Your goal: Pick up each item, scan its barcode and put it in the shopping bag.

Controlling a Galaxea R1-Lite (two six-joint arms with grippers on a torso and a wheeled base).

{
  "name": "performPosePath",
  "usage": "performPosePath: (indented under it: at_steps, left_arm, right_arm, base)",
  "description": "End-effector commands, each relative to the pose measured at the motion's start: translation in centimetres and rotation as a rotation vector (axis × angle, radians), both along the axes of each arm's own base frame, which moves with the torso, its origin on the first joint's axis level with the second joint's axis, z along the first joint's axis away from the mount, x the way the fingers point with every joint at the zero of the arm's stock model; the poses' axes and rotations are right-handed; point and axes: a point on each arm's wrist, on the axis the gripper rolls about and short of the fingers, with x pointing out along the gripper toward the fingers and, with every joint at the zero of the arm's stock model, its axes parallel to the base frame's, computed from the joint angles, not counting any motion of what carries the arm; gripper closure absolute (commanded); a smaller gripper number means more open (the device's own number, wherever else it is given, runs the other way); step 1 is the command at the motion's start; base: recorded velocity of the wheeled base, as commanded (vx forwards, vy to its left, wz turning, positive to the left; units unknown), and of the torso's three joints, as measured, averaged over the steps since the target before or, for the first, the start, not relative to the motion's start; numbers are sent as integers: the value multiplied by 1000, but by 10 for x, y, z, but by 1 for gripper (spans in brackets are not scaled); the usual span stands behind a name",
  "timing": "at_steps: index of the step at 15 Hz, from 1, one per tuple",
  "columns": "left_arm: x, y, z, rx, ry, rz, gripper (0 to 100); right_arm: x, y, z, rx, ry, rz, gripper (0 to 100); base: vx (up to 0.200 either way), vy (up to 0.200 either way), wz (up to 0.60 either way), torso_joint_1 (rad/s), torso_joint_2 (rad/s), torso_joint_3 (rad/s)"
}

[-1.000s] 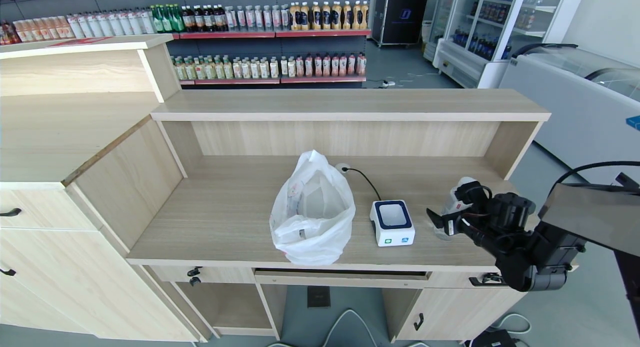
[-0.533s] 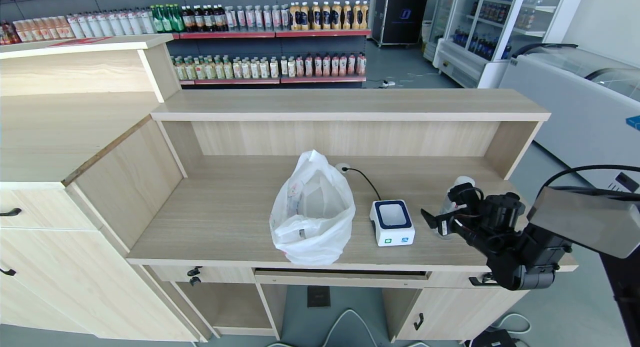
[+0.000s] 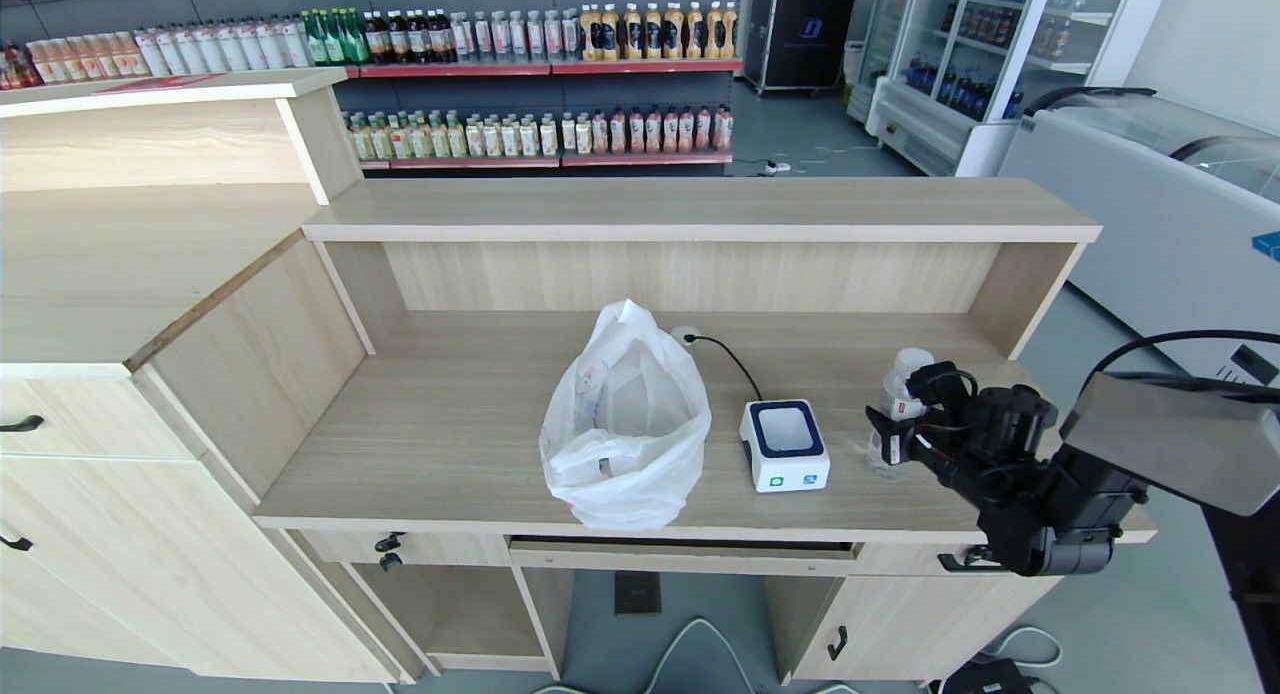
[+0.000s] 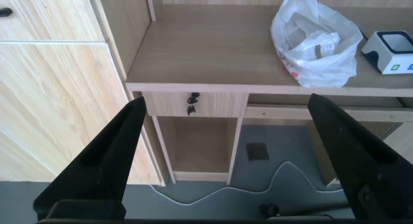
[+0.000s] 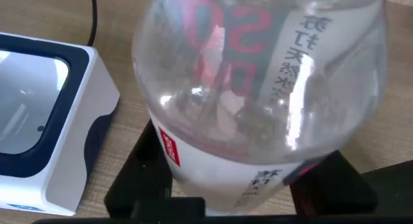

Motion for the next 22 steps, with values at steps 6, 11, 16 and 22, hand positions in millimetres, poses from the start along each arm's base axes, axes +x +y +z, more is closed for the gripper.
performPosePath:
  at_steps: [6, 11, 16, 22]
  left_arm:
    - [0, 0, 0, 0, 0, 0, 0]
    - [0, 0, 0, 0, 1, 0, 0]
    - [0, 0, 0, 0, 0, 0, 0]
    - [0, 0, 0, 0, 0, -1, 0]
  right_arm:
    - [6, -1, 8, -5, -36, -2, 100]
    - [-10, 9, 93, 199, -73, 20, 100]
    - [-143, 21, 265, 580, 97, 372, 100]
    - [-257, 64, 307, 733, 197, 839, 100]
  base:
    - [0, 0, 0, 0, 0, 0]
    - [0, 0, 0, 0, 0, 0]
    - [0, 0, 0, 0, 0, 0]
    - [0, 0, 0, 0, 0, 0]
